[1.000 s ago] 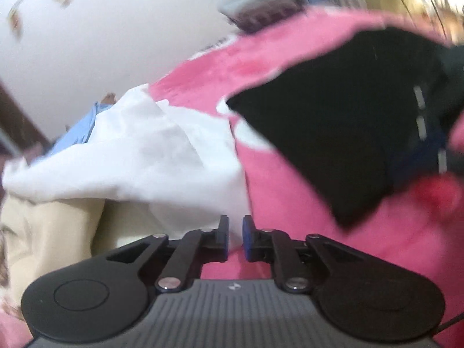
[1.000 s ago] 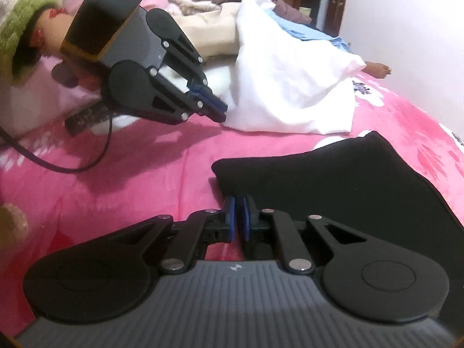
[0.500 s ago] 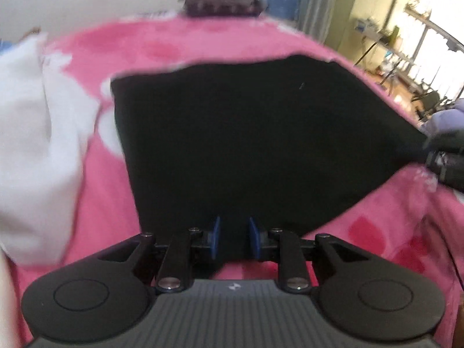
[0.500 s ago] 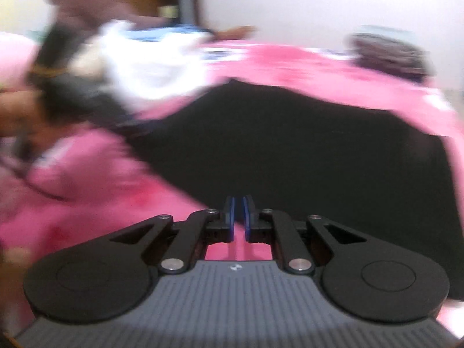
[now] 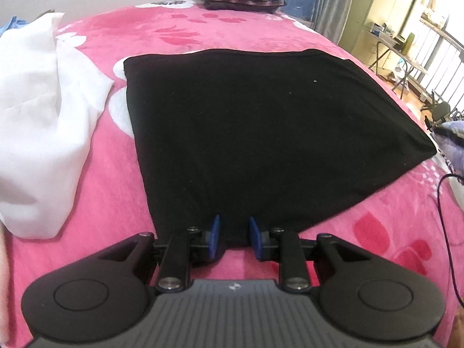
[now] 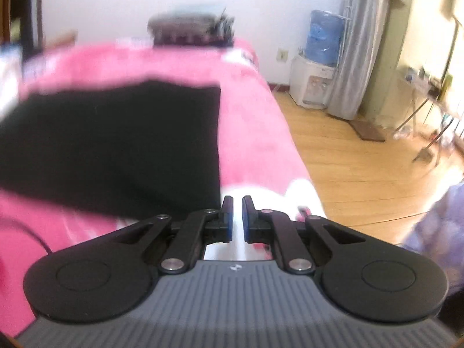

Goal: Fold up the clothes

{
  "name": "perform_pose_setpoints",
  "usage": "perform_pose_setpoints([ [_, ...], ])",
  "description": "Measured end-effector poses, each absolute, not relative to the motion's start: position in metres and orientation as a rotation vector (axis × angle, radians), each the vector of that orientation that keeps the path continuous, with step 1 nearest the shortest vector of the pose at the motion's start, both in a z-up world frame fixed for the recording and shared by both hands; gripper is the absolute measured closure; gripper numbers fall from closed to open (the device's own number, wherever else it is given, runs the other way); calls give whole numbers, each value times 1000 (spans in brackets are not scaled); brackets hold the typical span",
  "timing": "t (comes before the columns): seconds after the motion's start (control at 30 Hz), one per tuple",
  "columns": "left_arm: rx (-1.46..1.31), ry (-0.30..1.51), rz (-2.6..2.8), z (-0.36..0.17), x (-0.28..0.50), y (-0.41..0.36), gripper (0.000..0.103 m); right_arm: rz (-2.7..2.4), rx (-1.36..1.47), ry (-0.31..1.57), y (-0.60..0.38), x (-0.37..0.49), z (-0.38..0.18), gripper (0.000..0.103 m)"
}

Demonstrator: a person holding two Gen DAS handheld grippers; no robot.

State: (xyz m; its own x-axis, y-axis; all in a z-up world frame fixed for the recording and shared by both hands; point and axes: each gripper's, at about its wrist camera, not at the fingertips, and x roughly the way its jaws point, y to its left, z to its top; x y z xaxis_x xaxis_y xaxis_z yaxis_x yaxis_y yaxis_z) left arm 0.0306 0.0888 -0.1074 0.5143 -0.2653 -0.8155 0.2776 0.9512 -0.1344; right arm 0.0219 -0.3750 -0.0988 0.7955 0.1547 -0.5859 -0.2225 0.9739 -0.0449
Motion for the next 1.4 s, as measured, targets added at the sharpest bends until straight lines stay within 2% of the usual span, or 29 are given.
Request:
perform_pose_setpoints([
  [0.13, 24, 987, -327, -107, 31, 88, 78, 337, -84, 573, -341, 54, -96, 98],
  [0.23, 26, 995, -317, -105, 32, 86, 77, 382, -109, 641, -325, 85, -115, 99],
  [0.37, 31, 989, -325, -106, 31, 86, 77, 244, -71, 695, -352, 110, -125, 103],
  [0.47, 26, 992, -332, -106, 32, 88, 77, 167, 0, 696, -371, 126, -119, 99],
  [0.67, 11, 989, -339, -107, 31, 90, 76, 441, 30, 728, -328, 160, -119, 101],
  [0.77, 10, 984, -343, -107, 31, 91, 76, 355, 31, 763, -339, 189, -132, 103],
  [0.83, 7, 981, -344, -108, 31, 91, 76, 243, 83, 752, -359, 200, -128, 103],
  [0.87, 5, 981, -346, -108, 31, 92, 76, 214, 78, 740, -361, 203, -124, 99],
  [0.97, -1, 980, -351, -108, 31, 93, 76, 324, 102, 735, -346, 208, -118, 98],
  [1.07, -3, 971, -354, -109, 29, 93, 76, 360, 133, 756, -335, 226, -125, 100],
  [1.1, -3, 966, -355, -109, 28, 93, 76, 357, 138, 761, -333, 233, -129, 103],
  [1.23, 7, 956, -363, -109, 27, 93, 76, 298, 153, 756, -335, 260, -134, 103],
  [1.3, 2, 956, -366, -109, 27, 94, 74, 317, 161, 749, -336, 268, -125, 98],
  [1.4, -4, 955, -373, -110, 27, 94, 72, 433, 139, 762, -321, 260, -121, 98],
])
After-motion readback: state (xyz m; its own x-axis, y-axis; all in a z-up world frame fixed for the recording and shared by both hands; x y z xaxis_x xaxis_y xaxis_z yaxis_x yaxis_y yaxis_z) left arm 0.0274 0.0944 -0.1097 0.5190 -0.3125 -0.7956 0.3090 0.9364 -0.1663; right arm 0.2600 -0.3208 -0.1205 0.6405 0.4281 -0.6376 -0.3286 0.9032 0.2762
